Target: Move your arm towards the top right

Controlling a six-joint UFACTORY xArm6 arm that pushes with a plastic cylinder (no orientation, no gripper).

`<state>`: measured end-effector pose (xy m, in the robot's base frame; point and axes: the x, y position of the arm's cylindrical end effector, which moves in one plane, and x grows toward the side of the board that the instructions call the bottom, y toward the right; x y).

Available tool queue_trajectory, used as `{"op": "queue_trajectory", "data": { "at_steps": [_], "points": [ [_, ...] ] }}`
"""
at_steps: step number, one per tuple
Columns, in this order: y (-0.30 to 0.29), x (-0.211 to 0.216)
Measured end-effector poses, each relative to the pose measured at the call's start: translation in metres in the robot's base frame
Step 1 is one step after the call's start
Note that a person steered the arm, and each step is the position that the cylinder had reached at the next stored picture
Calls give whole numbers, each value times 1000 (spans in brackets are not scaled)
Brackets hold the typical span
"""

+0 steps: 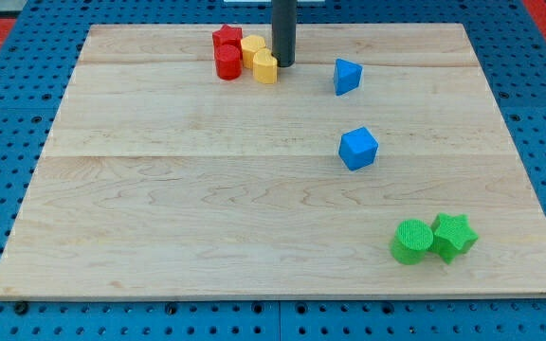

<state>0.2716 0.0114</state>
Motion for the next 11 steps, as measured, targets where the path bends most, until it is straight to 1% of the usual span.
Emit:
{"op": "queue_trajectory", "data": {
  "at_steps": [2, 3, 4, 7, 8, 10, 11],
  "points": [
    [4, -1],
    [24, -16],
    [35, -18],
    [37, -36],
    [37, -36],
    [60, -36],
    [91, -36]
  ]
}}
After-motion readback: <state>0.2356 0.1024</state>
